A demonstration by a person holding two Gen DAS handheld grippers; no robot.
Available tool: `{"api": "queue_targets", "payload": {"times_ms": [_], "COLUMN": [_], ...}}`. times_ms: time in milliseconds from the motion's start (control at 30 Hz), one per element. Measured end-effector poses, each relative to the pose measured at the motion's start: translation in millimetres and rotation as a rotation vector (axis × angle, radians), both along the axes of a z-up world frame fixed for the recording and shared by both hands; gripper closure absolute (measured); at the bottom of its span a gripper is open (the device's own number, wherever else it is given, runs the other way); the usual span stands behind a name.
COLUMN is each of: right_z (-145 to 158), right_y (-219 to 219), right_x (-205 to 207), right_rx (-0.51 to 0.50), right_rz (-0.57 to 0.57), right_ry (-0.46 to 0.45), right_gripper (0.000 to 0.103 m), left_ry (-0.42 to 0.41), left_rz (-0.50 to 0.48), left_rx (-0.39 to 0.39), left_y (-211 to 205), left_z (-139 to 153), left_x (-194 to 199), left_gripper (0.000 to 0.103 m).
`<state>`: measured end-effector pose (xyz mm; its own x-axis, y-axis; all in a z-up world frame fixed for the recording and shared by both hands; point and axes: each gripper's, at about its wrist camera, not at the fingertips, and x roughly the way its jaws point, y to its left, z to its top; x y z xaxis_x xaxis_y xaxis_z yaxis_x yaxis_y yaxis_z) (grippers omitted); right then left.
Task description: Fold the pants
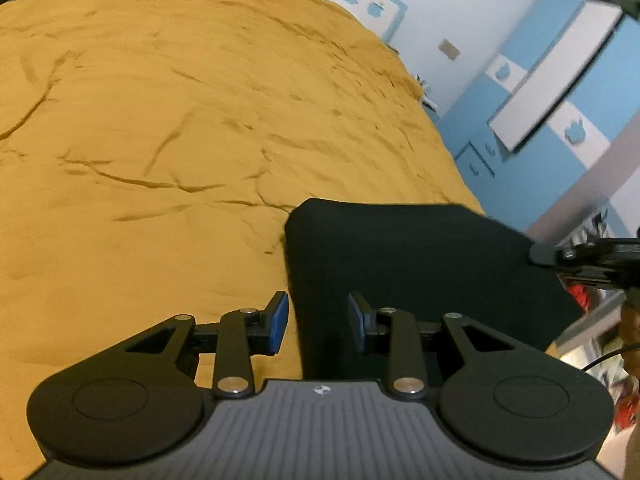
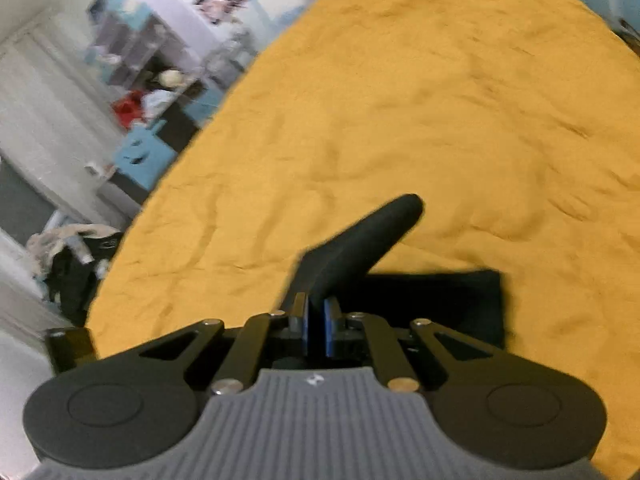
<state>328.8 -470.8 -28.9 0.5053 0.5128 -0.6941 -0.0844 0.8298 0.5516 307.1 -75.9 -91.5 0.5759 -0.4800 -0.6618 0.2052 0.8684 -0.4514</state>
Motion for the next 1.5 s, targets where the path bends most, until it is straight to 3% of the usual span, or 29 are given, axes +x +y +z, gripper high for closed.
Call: {"api": "queue_targets", "payload": {"times_ms": [100, 167, 333, 433, 633, 833, 967, 1100, 1200, 1267, 1300, 1333, 1500], "right_z": [-35.9, -51.9, -38.4, -37.0, -88.9, -51.6, -53.8, -84.2, -109.3, -117.1, -117.3, -116.4, -89.9], "right_y": [-26.9, -38.4, -40.4, -36.2, -39.4, -13.2, 3.2, 7.7, 2.3, -2.1, -3.7, -4.2, -4.4], "right_x": [-4.9, -7.2, -18.6, -24.5, -25.0, -31.6, -15.8, 5.7, 11.9, 12.2, 11.2, 9.6, -20.1], "right_rx": [-0.049, -0.024, 0.004, -0.037, -0.15, -0.315, -0.272, -0.353, -0.37, -0.369, -0.387, -0.414, -0.383], "right_rz": [-0.064, -0.087, -0.069, -0.063, -0.091, -0.091, -0.08, -0.115, -0.122, -0.144, -0.161, -0.176, -0.188], "right_ry": [0.074, 0.104, 0.026, 0.012, 0.1, -0.104, -0.18, -0.162, -0.124, -0.113, -0.109, -0.11, -0.177], "right_gripper": [0.101, 0.101, 0.101, 0.101, 0.098, 0.091, 0.092, 0.092, 0.103, 0.103, 0.103, 0.093, 0.09], "left_ry": [0.009, 0.012, 0.009, 0.006, 0.004, -0.064, -0.099, -0.061, -0.04, -0.043, -0.048, -0.051, -0.095], "left_rz": [-0.036, -0.052, -0.06, -0.064, -0.082, -0.113, -0.136, -0.118, -0.097, -0.075, -0.068, -0.063, -0.078], "left_rx": [0.026, 0.044, 0.059, 0.062, 0.114, 0.114, 0.155, 0.183, 0.217, 0.253, 0.264, 0.269, 0.321], "left_y": [-15.1, -22.0, -26.2, -26.6, -38.1, -52.7, -75.9, -83.2, -82.8, -83.1, -83.0, -82.6, -81.3], "left_z": [-5.6, -9.2, -9.9, -10.2, -15.6, -2.3, -15.4, -39.6, -55.6, -61.2, -61.1, -58.7, -33.3], "left_x": [0.7, 1.1, 2.8, 3.5, 12.3, 34.5, 56.9, 82.5, 94.6, 98.5, 98.5, 97.3, 75.8], "left_gripper": [0.067, 0.067, 0.067, 0.067, 0.067, 0.072, 0.081, 0.09, 0.093, 0.097, 0.097, 0.097, 0.097]}}
